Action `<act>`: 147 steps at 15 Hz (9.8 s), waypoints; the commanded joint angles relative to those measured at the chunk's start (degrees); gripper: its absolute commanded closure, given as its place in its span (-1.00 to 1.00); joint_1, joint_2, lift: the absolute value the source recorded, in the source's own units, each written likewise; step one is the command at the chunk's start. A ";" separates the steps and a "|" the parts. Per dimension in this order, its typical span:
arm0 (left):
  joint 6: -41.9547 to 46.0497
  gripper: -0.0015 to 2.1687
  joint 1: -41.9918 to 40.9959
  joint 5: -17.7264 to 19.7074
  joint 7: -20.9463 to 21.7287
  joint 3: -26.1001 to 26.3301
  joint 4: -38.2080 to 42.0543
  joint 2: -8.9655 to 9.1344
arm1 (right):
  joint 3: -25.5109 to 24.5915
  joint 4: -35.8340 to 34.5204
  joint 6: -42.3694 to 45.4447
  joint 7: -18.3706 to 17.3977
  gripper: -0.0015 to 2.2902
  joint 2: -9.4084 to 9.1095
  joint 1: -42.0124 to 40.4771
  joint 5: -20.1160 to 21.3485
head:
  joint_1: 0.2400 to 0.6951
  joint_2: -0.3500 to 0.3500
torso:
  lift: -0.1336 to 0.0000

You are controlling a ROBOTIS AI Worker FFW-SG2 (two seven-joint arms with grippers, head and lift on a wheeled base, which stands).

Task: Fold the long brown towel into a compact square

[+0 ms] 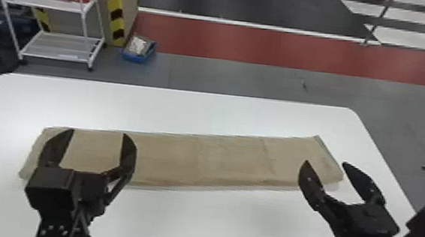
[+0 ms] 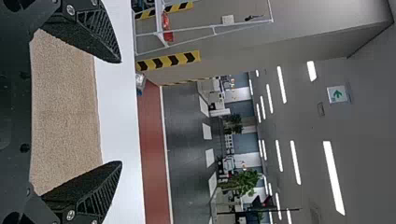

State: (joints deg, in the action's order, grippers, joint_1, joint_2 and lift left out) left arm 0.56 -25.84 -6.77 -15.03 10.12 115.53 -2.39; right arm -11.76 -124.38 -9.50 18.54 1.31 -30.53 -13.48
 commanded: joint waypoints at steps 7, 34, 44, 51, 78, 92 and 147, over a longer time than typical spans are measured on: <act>-0.35 -0.93 0.44 0.18 0.35 -0.10 -0.39 0.10 | -0.02 0.46 0.22 0.00 -0.90 0.27 0.48 0.12 | 1.00 -0.26 | -0.78; -16.87 -0.80 16.87 11.95 19.16 -24.27 -21.84 -0.42 | 1.04 3.89 0.40 0.09 -0.90 3.35 2.32 0.73 | 1.00 0.35 | -0.78; -20.03 0.90 15.82 11.95 18.99 -24.18 -18.67 -0.07 | 1.04 3.09 0.40 0.00 -0.90 3.52 1.79 0.56 | 1.00 0.36 | -0.78; -33.22 0.90 14.15 15.03 16.00 -21.98 -7.34 0.63 | 0.51 3.80 0.40 0.09 -0.90 3.52 2.32 -0.67 | 1.00 0.32 | -0.78; -18.80 -0.97 17.58 7.56 0.79 5.62 -9.97 2.54 | 1.21 19.09 4.97 -5.97 -0.89 9.85 16.03 -10.61 | 1.00 -0.82 | -0.77; -8.08 -0.97 7.03 3.78 1.76 -5.28 -6.11 2.54 | 20.99 28.14 -14.19 -2.46 -0.75 4.23 29.92 5.48 | 1.00 0.41 | -0.77; -3.86 -0.97 16.17 6.50 6.33 -3.00 -19.29 1.33 | 23.27 39.31 -23.16 1.41 -0.02 2.12 40.73 8.64 | 1.00 0.33 | -0.77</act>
State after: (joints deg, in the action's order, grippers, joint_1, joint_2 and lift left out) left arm -3.30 -9.90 -0.27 -8.70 7.20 96.41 -1.05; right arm 11.80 -83.13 -32.75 19.95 3.34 11.20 -4.45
